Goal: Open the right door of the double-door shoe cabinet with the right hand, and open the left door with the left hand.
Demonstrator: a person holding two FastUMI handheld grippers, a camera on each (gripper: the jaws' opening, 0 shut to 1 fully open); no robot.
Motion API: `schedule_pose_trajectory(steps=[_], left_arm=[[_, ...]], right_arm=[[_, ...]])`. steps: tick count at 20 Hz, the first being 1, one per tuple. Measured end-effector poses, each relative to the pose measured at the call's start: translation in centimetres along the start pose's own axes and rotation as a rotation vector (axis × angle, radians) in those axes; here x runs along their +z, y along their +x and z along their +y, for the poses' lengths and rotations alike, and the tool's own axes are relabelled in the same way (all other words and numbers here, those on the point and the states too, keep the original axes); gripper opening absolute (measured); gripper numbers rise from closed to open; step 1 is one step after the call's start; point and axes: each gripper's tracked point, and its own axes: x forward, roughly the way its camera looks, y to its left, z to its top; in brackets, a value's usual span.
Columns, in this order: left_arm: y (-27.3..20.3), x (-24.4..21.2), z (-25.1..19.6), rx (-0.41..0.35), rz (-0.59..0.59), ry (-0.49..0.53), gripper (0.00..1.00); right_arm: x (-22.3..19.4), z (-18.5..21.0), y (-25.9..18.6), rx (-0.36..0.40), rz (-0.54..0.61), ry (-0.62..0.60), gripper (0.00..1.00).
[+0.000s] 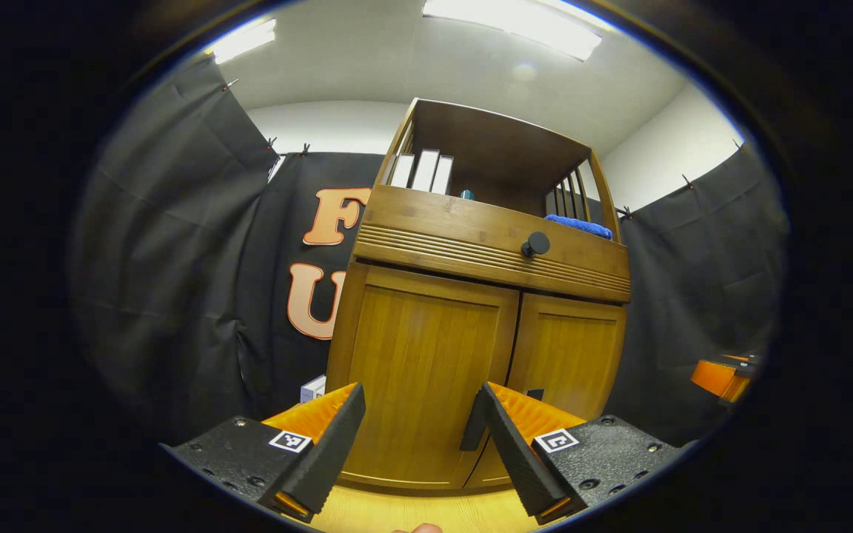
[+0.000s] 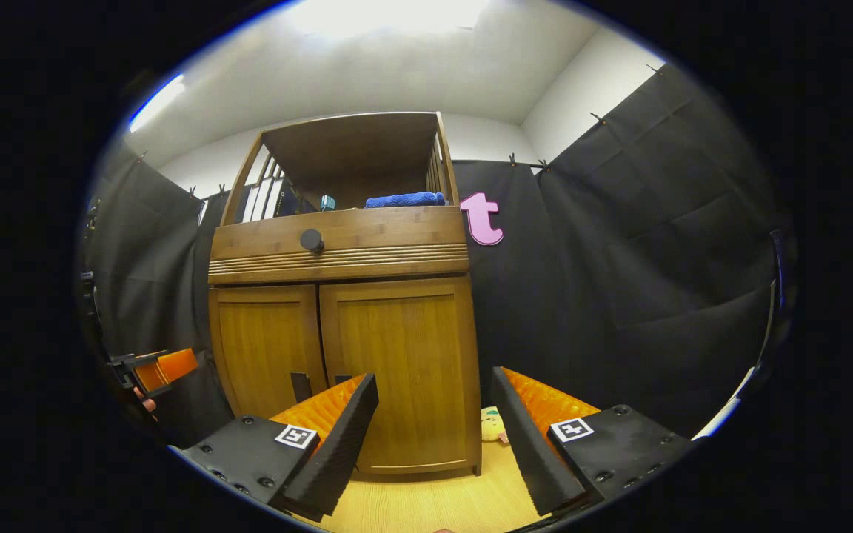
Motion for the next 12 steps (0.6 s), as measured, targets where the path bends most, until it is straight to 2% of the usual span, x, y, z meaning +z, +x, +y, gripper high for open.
schedule_pose_trajectory(steps=[5,6,11,12], left_arm=[[0.2,-0.2,0.3,0.017,0.003,0.018,0.95],[0.1,0.0,0.3,0.025,-0.001,0.027,0.91],[0.2,0.3,0.3,0.031,-0.020,0.048,0.91],[0.2,0.3,0.4,0.034,-0.020,0.050,0.94]], right_arm=[[-0.7,1.7,2.9,0.047,-0.008,-0.006,0.99],[-1.0,2.1,3.6,0.060,-0.003,-0.003,0.99],[-4.4,4.4,9.2,0.099,0.037,-0.016,0.99],[-5.1,4.8,10.5,0.099,0.043,-0.010,0.99]])
